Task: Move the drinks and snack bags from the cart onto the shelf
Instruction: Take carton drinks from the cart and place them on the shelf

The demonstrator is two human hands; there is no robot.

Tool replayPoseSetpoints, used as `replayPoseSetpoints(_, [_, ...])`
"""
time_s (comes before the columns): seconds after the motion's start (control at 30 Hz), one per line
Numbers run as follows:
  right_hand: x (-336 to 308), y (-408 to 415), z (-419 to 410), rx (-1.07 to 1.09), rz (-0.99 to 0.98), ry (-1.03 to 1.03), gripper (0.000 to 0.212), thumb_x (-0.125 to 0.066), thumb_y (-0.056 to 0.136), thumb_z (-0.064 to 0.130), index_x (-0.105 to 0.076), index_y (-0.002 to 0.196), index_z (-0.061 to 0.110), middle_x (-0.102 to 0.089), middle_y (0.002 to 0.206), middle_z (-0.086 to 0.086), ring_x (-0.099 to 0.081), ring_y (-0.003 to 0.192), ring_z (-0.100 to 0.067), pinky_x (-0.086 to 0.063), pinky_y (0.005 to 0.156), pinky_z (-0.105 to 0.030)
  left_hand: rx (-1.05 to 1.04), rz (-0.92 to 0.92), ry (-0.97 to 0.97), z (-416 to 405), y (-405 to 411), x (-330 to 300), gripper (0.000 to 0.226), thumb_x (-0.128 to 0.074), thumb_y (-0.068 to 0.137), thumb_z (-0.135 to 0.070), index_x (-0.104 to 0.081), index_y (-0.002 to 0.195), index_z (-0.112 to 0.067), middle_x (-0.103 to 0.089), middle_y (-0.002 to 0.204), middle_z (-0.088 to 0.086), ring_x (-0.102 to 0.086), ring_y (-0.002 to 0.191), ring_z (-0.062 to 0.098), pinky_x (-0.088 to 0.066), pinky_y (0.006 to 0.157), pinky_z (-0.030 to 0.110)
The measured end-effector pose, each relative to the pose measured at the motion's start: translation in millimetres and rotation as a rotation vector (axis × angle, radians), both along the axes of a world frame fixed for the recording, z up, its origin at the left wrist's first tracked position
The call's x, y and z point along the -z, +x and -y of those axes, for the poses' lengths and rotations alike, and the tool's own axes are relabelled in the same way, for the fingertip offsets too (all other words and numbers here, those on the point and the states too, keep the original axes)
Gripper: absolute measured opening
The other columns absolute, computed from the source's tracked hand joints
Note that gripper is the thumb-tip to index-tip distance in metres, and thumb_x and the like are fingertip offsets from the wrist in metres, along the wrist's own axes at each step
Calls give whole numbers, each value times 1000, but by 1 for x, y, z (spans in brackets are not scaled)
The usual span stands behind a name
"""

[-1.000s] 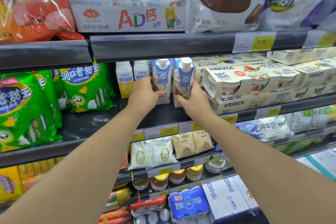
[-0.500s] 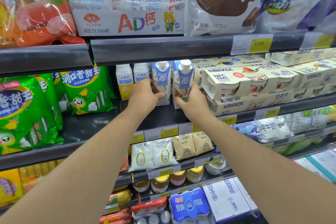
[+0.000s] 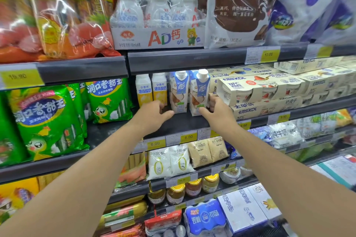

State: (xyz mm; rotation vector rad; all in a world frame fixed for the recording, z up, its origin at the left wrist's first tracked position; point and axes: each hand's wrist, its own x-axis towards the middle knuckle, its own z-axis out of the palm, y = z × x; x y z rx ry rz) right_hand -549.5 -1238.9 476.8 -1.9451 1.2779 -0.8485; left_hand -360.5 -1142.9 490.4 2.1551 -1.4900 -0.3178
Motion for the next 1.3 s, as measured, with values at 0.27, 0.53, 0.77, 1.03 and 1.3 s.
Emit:
replayPoseSetpoints(0.27, [-20,-19,-39,-124,-477,-210,46,-56,95,39,-55,134,14,-57,129,-6,-54,117,-24,-46,101,-40,19,128,112,-41,0,-6,60,-53,96,-49,-45,142,-12,-52,142,6,-52,125,25,-45,100,36])
replayPoseSetpoints(0.53, [-22,-4,-85,-412,-605,-343,49,-54,96,32,-46,142,15,-46,143,-7,-43,133,-25,-38,110,-42,-150,256,169,-123,-1,-11,65,-50,95,-54,-42,144,-13,-53,140,10,-53,124,30,-47,101,46])
replayPoseSetpoints(0.77, [-1,39,-170,-716,-540,-404,46,-55,96,34,-52,137,13,-52,135,-9,-50,125,-28,-43,102,-41,-387,219,241,-256,-11,0,65,-52,95,-51,-43,145,-11,-48,145,12,-47,131,31,-41,107,45])
replayPoseSetpoints(1.03, [13,128,-327,-1067,-495,-493,46,-58,95,35,-55,133,9,-59,132,-13,-54,122,-31,-48,99,-40,-763,62,249,-465,19,13,65,-53,96,-49,-42,145,-8,-45,149,11,-47,133,30,-42,107,47])
replayPoseSetpoints(1.3, [41,248,-532,-1363,-506,-614,43,-56,96,33,-60,125,2,-57,132,-17,-51,121,-33,-45,94,-40,-1060,5,264,-704,58,49,51,-56,93,-48,-57,130,-14,-62,127,10,-57,118,30,-44,97,38])
